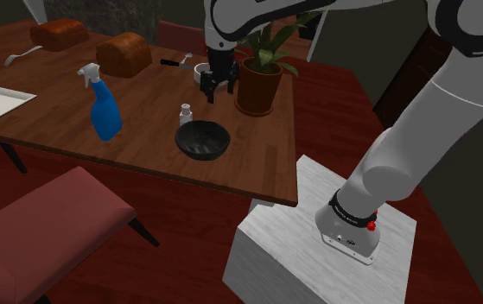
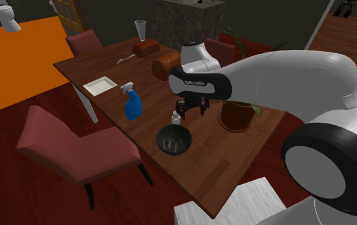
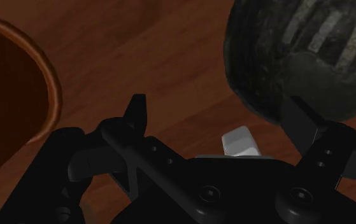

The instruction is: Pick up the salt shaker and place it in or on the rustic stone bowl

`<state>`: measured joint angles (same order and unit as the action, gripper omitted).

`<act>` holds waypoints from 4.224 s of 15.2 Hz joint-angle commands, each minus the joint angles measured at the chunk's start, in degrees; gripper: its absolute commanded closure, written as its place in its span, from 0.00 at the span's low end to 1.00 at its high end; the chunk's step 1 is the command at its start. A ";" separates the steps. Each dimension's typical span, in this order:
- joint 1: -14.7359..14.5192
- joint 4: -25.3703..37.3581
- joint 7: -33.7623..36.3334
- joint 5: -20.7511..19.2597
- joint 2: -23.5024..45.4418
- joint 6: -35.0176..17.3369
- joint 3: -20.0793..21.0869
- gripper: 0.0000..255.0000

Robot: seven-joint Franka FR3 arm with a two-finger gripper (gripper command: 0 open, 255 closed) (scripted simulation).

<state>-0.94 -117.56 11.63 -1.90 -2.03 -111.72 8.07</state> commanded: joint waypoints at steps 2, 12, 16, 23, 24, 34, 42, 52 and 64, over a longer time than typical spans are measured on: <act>-0.52 6.37 0.77 -0.53 6.67 -1.07 0.54 0.00; -2.37 23.27 1.97 -2.29 23.48 -2.83 1.09 0.00; -2.38 21.52 2.12 -2.51 24.45 -5.52 0.99 0.00; -2.39 20.90 2.18 -2.60 24.87 -6.56 0.95 0.00; -2.39 20.90 2.18 -2.60 24.87 -6.56 0.95 0.00; -2.40 20.91 2.18 -2.60 24.87 -6.55 0.95 1.00; -2.34 23.78 1.89 -2.21 23.07 -1.90 1.12 1.00; -2.37 29.21 1.58 -1.82 21.46 5.12 1.28 1.00; -2.61 37.93 1.36 -1.70 21.23 14.05 1.40 1.00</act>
<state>-3.52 -80.40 13.00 -3.60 19.10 -98.37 9.46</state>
